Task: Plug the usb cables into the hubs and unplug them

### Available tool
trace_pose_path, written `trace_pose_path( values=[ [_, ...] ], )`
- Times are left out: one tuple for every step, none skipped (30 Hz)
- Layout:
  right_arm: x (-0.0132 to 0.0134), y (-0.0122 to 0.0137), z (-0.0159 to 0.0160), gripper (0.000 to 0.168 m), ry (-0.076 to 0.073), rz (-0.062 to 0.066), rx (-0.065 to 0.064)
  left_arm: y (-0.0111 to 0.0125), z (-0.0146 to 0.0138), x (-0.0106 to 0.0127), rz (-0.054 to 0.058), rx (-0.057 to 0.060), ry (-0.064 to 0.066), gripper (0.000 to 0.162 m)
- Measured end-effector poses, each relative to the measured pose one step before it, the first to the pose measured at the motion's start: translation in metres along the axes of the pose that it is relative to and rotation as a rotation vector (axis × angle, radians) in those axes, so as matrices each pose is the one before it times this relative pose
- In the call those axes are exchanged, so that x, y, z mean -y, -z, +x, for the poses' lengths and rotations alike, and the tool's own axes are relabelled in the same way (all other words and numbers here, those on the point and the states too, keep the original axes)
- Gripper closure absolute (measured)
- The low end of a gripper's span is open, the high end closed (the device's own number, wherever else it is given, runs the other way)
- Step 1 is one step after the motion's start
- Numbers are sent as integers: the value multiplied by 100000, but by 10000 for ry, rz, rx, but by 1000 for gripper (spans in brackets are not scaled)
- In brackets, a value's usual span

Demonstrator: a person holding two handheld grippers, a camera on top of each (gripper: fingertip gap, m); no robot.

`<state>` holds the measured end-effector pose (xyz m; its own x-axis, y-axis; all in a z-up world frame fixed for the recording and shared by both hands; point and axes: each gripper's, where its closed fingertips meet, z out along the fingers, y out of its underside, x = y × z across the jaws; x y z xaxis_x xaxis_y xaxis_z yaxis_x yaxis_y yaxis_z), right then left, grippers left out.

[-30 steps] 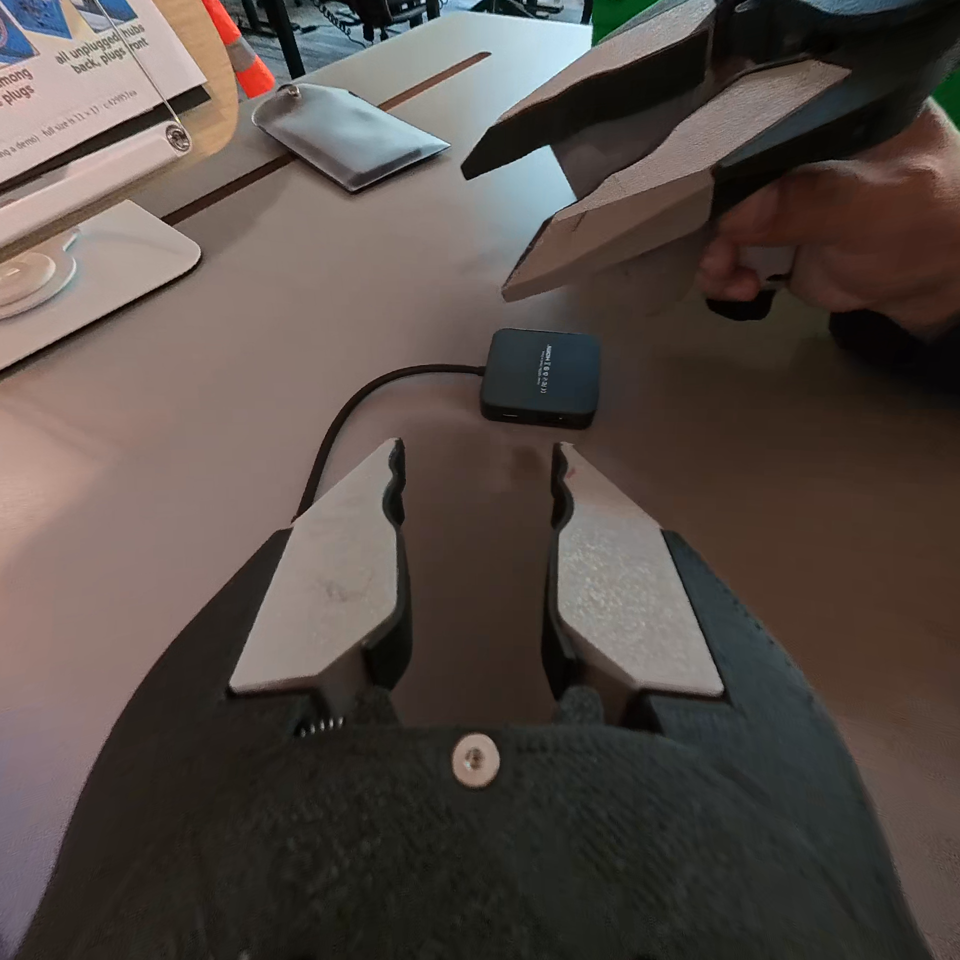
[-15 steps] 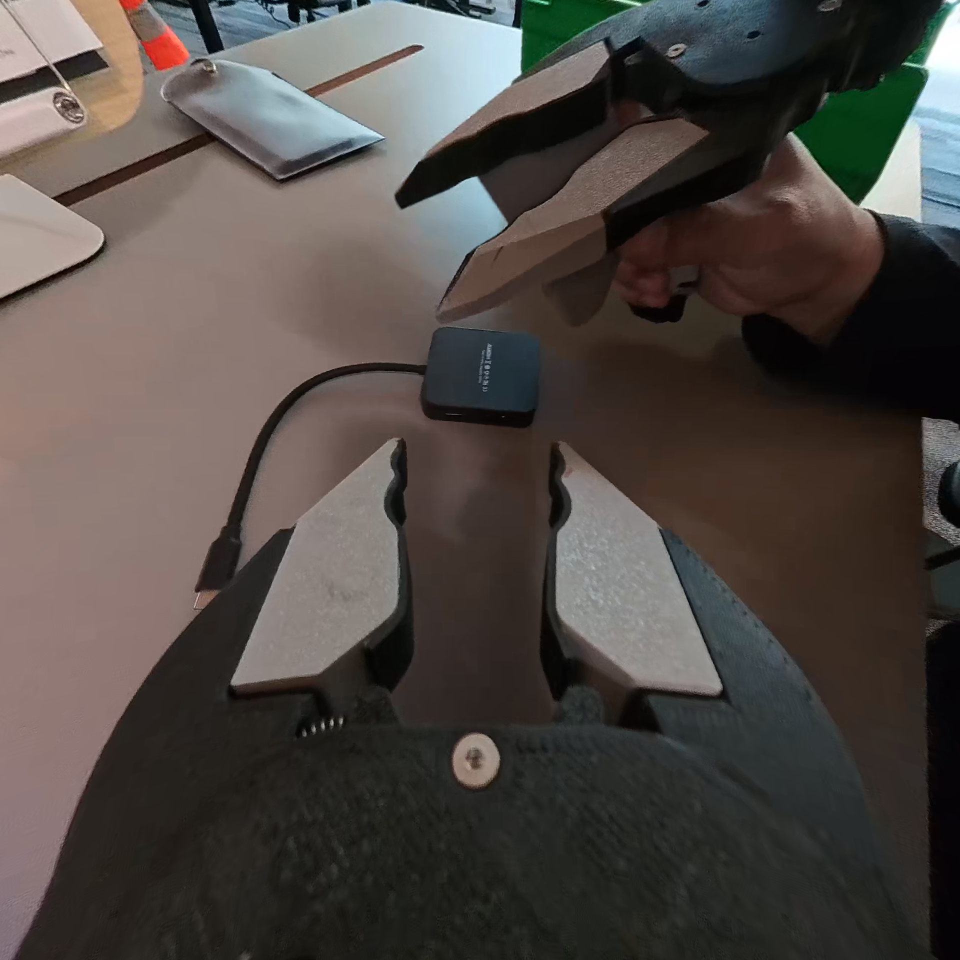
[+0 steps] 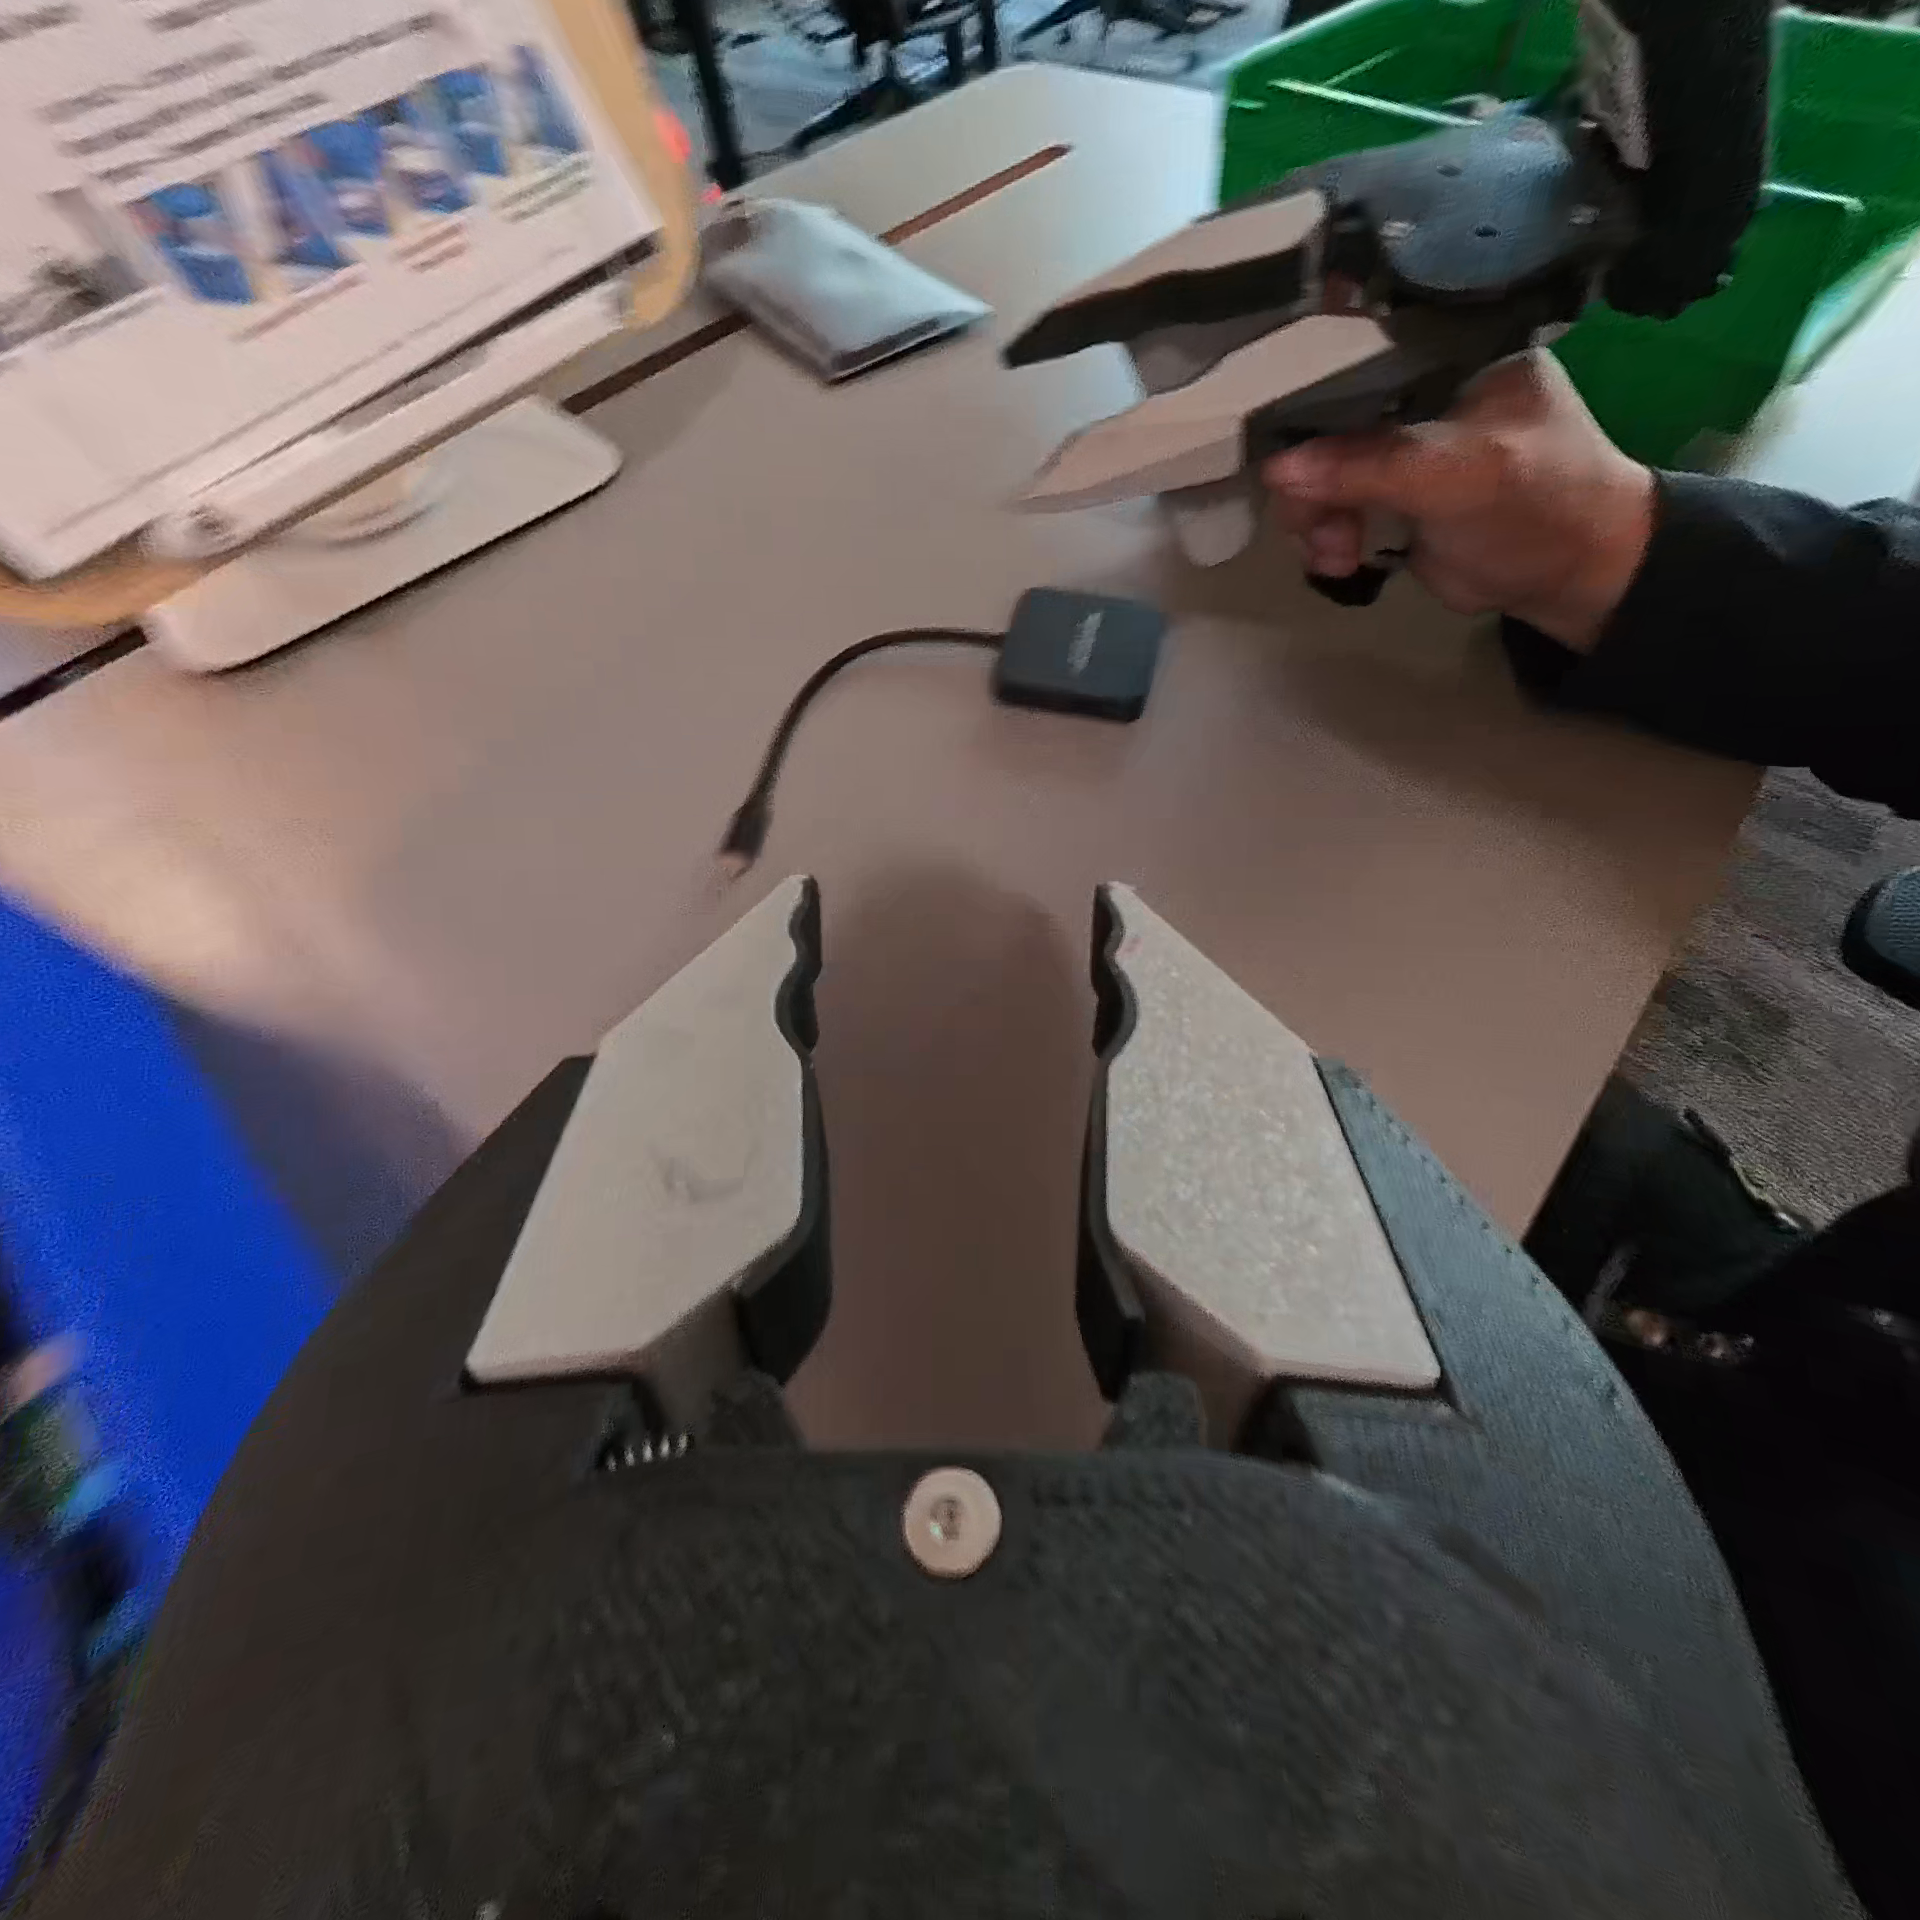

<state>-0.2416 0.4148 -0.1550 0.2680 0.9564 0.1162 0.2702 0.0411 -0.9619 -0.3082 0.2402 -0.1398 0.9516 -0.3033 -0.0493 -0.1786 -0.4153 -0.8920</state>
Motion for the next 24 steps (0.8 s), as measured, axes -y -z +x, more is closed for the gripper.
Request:
trace_pose_path(
  values=[
    [-234, -138, -26, 101, 17, -105, 8, 2023, -1524, -91, -152, 443, 211, 110],
    [-214, -129, -39, 101, 49, -76, -5, 1969, -1737, -136, -192, 441, 137, 105],
    [-202, -129, -58, 101, 61, -69, 1, 1852, -1970, -315, -323, 454, 24, 105],
    [-241, -136, -81, 102, 60, -90, 4, 1726, -2463, -290, -249, 661, 7, 105],
    [-262, -151, -75, 102, 58, -113, -1, 1531, -2615, -203, -114, 653, 32, 108],
    [-261, -147, -70, 102, 57, -112, 4, 1182, -2187, -403, -179, 279, 79, 111],
    [-238, -146, -72, 102, 53, -102, 12, 860, -1451, -800, -382, -233, 154, 112],
    [-244, -145, -39, 102, 41, -104, 5, 590, -1089, -1039, -476, -420, 267, 110],
    [-240, -144, -8, 102, 18, -106, 1, 374, -1162, -969, -398, -322, 246, 109],
    [-202, -117, -13, 102, -8, -89, 15, 191, -1221, -883, -309, -215, 157, 111],
    [-139, -104, -36, 102, -29, -57, 30, 40, -1212, -848, -266, -134, 144, 115],
    [-90, -101, -29, 102, -42, -30, 32, -122, -1384, -694, -205, 52, 264, 116],
    [-107, -93, -29, 102, -49, -33, 29, -311, -1160, -447, -135, 39, 355, 115],
    [-118, -108, -39, 102, -47, -50, 32, -490, -456, -300, -115, -269, 310, 115],
    [-102, -79, -26, 102, -27, -56, 25, -625, 70, -165, -93, -470, 231, 113],
    [-40, -44, 5, 102, -6, -32, -5, -719, 159, -56, -94, -388, 179, 112],
    [15, -3, 12, 102, 3, 1, -15, -796, 195, -84, -162, -290, 30, 110],
    [31, 13, -18, 102, 13, 8, -6, -855, 430, -78, -206, -308, -175, 109],
    [29, 10, -4, 102, 33, 4, -15, -825, 527, -41, -237, -289, -333, 110],
    [23, 8, 42, 102, 51, 6, -46, -805, 220, 58, -232, -56, -355, 112],
    [13, 2, 75, 102, 55, 5, -63, -771, -57, 62, -280, 103, -327, 112],
    [-49, -23, 49, 102, 37, -18, -40, -806, -105, -55, -380, 90, -280, 112],
    [-72, -48, 21, 102, 5, -41, -7, -879, -65, -148, -445, 6, -195, 112],
    [-59, -39, 8, 102, -20, -32, 7, -929, -23, -195, -466, -72, -73, 112]
  ],
)
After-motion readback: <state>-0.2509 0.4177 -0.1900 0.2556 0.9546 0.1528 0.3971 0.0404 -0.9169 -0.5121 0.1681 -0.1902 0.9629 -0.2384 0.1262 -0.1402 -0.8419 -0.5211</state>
